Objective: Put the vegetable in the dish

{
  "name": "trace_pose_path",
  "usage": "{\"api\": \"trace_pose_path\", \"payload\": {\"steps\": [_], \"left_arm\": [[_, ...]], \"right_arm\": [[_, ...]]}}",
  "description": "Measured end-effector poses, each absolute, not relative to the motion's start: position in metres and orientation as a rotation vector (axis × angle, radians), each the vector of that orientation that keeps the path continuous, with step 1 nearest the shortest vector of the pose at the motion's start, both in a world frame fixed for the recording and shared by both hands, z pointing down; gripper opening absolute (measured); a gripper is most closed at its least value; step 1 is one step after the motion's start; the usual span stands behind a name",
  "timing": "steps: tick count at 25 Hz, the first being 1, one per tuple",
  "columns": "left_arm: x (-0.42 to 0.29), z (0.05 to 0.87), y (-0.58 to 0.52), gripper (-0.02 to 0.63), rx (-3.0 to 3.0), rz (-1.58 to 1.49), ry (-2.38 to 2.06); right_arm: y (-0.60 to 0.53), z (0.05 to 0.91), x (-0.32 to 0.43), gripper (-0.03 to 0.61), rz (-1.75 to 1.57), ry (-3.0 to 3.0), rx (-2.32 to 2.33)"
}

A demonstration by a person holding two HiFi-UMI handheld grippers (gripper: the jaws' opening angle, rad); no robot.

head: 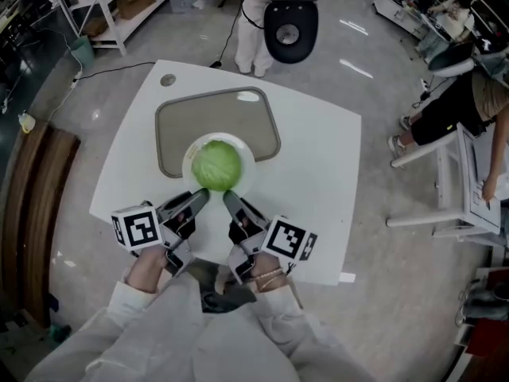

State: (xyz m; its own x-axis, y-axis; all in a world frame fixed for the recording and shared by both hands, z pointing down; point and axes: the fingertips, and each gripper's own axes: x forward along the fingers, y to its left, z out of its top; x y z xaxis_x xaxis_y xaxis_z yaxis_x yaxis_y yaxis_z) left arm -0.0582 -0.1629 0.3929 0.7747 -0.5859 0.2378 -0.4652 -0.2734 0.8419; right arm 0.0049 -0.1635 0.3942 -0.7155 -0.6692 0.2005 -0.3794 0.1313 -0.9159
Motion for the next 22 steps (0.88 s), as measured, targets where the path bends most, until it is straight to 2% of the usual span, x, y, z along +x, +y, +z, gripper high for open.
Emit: {"api": "trace_pose_path", "payload": {"steps": [13,22], "left_arm": [[-0.104,0.393,-0.248,0.066,1.955,-0.08,-0.71],[-0.099,0.401,-0.267,0.066,1.946,-0.073,-0.702]], "right_arm": [[-0.242,0.394,-0.045,0.04,-1.583,2.023,-1.094],[-0.261,0.4,-0.038,0.04,-1.592,2.028,-1.118]]}}
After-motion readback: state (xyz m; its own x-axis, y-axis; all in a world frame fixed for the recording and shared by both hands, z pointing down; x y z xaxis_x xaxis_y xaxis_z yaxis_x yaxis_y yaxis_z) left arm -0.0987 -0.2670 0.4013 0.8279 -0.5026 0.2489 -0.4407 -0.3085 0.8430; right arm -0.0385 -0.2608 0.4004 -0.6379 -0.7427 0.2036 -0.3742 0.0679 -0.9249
